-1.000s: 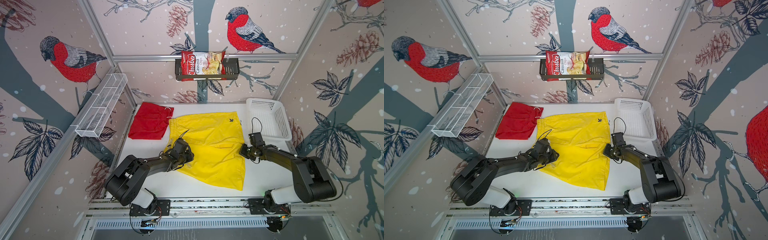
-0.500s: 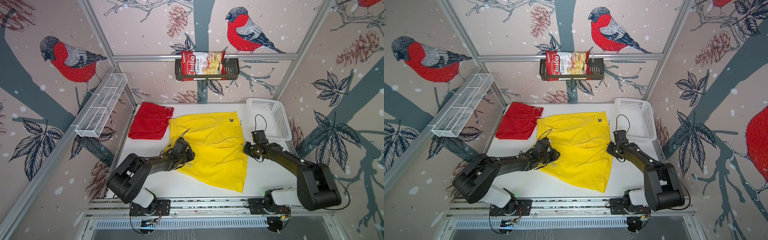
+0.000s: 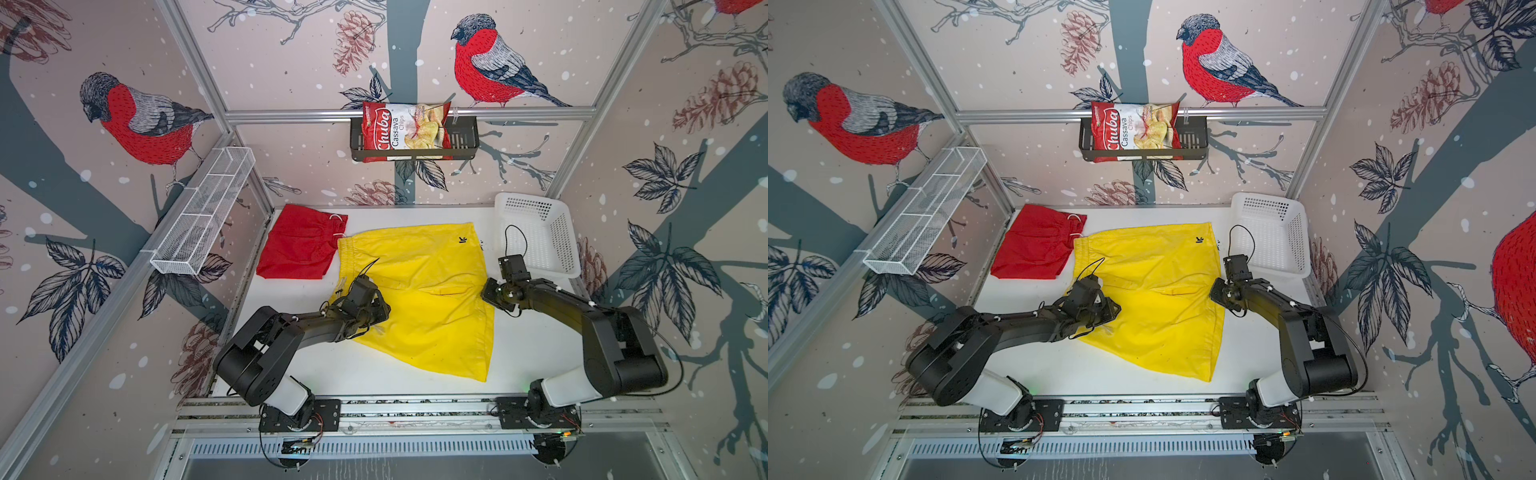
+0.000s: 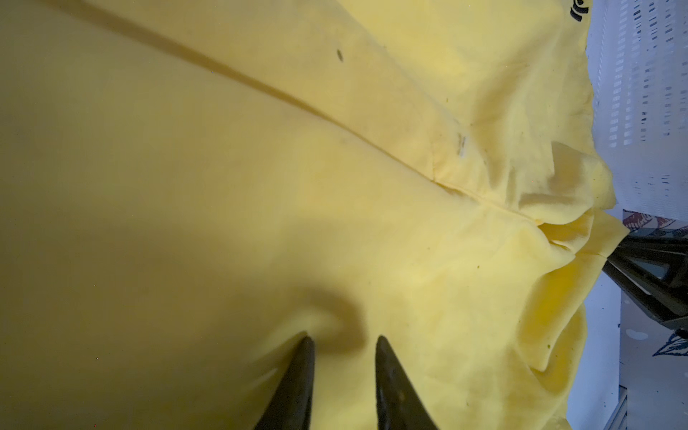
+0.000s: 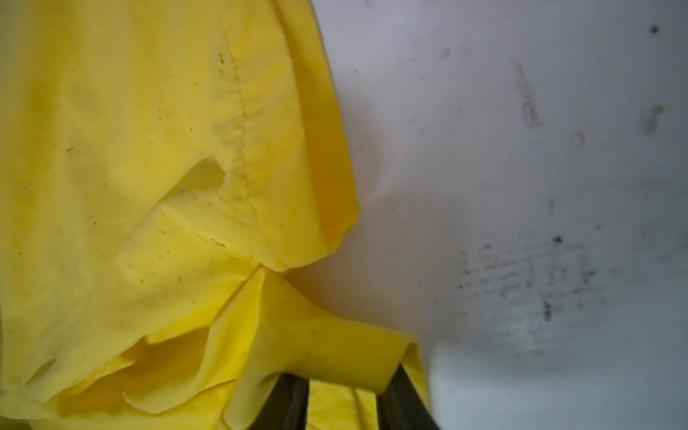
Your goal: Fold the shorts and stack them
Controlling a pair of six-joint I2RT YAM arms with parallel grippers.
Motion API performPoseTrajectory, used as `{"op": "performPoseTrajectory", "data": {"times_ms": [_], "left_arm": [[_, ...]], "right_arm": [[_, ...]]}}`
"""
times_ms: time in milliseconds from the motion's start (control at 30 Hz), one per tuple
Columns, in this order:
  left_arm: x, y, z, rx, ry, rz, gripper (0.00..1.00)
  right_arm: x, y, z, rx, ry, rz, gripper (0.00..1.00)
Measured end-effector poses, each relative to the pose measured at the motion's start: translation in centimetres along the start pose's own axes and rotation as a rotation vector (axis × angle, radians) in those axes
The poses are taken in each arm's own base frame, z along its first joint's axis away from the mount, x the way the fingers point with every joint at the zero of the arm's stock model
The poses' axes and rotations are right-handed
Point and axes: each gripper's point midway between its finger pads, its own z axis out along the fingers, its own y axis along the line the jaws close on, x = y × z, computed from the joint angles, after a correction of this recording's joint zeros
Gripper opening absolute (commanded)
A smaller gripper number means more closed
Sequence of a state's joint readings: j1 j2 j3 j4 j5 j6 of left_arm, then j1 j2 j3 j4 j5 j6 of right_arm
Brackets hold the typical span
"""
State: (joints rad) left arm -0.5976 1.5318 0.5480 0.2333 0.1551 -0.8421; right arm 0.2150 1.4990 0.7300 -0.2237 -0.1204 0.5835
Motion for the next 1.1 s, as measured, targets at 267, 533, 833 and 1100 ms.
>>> {"op": "performPoseTrajectory", "data": {"times_ms": [267, 533, 833, 1100], "left_arm": [[-0.2, -0.4, 0.4, 0.019, -0.006, -0.004, 0.3], [-0.2, -0.7, 0.6, 0.038, 0.0, -0.01, 0.3], [-0.2, -0.8, 0.6, 0.043, 0.0, -0.011, 0.3], [-0.1, -0.7, 0.5, 0.04, 0.001, -0.013, 0.3]], "right_arm": [[0.0, 1.1, 0.7, -0.067, 0.002, 0.027, 0.29], [1.2, 1.6, 1.0, -0.108, 0.025, 0.037, 0.29], [0.7, 2.8, 2.8, -0.072, -0.009, -0.007, 0.06], [0.6, 2.4, 2.4, 0.024, -0.015, -0.053, 0.01]]}}
